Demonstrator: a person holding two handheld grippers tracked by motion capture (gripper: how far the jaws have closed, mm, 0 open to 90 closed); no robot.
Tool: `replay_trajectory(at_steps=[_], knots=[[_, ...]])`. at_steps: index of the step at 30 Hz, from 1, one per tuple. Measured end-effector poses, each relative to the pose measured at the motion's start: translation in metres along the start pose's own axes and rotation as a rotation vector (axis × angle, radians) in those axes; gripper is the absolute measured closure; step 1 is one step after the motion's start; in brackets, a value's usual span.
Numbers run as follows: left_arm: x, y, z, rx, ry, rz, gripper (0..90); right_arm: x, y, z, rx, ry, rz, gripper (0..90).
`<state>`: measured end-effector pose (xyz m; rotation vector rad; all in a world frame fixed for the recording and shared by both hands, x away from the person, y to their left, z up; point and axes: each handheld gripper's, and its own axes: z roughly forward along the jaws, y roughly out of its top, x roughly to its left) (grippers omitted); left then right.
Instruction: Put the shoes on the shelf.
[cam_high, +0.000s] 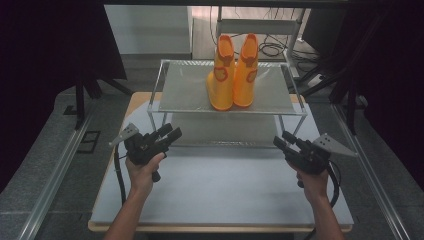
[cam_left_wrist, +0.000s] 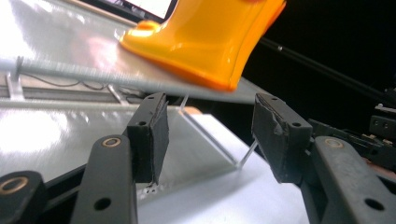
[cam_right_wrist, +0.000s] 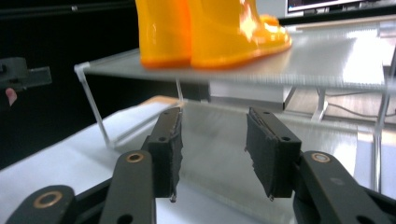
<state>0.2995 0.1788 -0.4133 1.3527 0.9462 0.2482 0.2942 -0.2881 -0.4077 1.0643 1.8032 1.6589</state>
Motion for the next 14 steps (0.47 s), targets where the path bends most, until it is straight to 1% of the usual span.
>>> replay_trajectory(at_steps=[3,4,6,7,8,10,11,12,14], knots=[[-0.001,-0.011,-0.002,0.031,0.011,0.023,45.2,-0.001,-0.016,-0.006,0.022,0.001,0.009,50.2],[-0.001,-0.013,-0.002,0.037,0.011,0.027,44.9,-0.001,-0.021,-0.007,0.030,-0.005,0.008,49.4],[-0.002,-0.016,-0.001,0.053,0.009,0.038,44.0,-0.002,-0.026,-0.008,0.037,-0.007,0.012,47.0],[-0.004,-0.017,0.000,0.067,0.009,0.050,43.1,-0.002,-0.027,-0.008,0.041,-0.003,0.019,45.3],[-0.004,-0.017,0.001,0.072,0.011,0.058,41.9,-0.002,-0.027,-0.007,0.052,-0.004,0.010,42.8],[-0.005,-0.020,0.000,0.087,0.017,0.082,39.9,0.000,-0.027,-0.007,0.057,-0.015,-0.013,37.6],[-0.005,-0.022,0.000,0.096,0.019,0.086,38.0,0.001,-0.028,-0.008,0.063,-0.015,-0.014,35.0],[-0.004,-0.026,0.000,0.106,0.036,0.097,36.9,0.002,-0.029,-0.008,0.070,-0.018,-0.015,33.6],[-0.002,-0.031,0.000,0.127,0.057,0.112,35.4,0.001,-0.033,-0.009,0.083,-0.036,-0.029,31.2]])
